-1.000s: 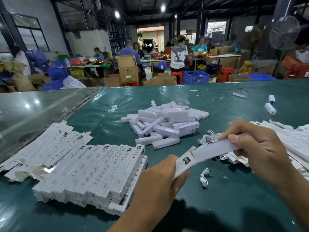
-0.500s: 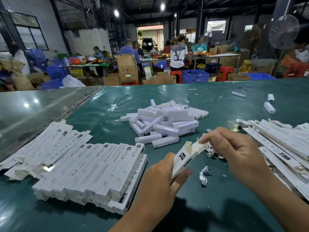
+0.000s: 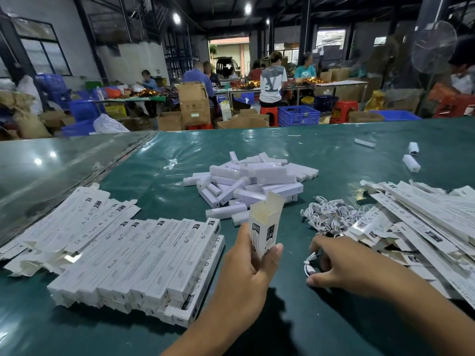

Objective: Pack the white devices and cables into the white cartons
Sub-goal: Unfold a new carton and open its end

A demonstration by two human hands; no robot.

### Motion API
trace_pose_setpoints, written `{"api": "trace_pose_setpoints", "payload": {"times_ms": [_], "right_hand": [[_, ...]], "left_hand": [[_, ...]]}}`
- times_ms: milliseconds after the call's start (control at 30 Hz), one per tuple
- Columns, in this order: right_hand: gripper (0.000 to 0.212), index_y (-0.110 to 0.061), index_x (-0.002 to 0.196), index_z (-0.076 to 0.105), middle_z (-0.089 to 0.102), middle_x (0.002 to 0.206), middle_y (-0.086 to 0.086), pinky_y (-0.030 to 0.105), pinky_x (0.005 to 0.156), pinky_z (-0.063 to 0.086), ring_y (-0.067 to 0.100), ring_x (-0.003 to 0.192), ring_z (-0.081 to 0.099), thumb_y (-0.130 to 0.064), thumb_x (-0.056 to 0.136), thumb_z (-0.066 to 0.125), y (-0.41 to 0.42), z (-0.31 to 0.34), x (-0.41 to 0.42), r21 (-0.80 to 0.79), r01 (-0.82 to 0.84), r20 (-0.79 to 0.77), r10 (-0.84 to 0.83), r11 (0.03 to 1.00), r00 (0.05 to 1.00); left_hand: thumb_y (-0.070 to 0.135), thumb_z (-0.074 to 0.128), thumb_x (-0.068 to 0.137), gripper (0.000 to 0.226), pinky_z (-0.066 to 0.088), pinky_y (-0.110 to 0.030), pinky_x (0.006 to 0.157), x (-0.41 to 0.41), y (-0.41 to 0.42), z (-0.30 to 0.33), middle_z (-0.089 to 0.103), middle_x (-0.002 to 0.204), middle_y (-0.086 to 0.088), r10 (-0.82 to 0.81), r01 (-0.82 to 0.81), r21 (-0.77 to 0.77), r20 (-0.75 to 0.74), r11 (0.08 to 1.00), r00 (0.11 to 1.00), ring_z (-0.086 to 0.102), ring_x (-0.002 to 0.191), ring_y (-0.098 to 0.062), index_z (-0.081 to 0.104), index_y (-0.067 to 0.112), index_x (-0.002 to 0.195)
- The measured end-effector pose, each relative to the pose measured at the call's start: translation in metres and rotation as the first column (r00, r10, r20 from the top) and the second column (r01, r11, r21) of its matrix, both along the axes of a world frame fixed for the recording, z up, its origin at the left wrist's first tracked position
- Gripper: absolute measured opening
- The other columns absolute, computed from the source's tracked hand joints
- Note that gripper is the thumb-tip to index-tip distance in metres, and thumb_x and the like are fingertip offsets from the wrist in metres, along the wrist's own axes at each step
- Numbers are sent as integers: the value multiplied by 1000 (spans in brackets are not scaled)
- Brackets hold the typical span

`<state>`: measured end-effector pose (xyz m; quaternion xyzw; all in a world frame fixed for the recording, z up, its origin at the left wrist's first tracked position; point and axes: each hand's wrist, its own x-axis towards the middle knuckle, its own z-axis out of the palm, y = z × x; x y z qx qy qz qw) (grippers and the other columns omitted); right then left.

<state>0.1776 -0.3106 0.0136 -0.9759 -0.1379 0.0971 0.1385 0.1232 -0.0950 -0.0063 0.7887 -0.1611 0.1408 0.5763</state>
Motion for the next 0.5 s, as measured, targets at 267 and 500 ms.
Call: {"api": "trace_pose_setpoints", "payload": {"times_ms": [267, 500], "right_hand": [[11, -14, 83, 74, 76, 69, 3, 23, 63, 57, 17, 65, 75, -22, 90, 76, 3, 16, -3, 608, -4, -12, 15, 794, 1000], [10, -8, 89, 78, 74, 75, 17, 26, 61, 57, 25, 66, 73, -14, 82, 80, 3, 42, -19, 858, -108, -9, 226, 502, 974]], "left_hand": [[66, 55, 88, 30, 52, -41, 72, 4, -3, -10, 62, 81, -7, 37, -37, -87, 7, 996, 999, 59, 77, -29, 49, 50, 113], [69, 65, 76, 42, 56, -34, 72, 6, -1, -1, 67, 78, 1, 13, -39, -212, -125, 976, 992, 65, 71, -19, 61, 35, 99]]}}
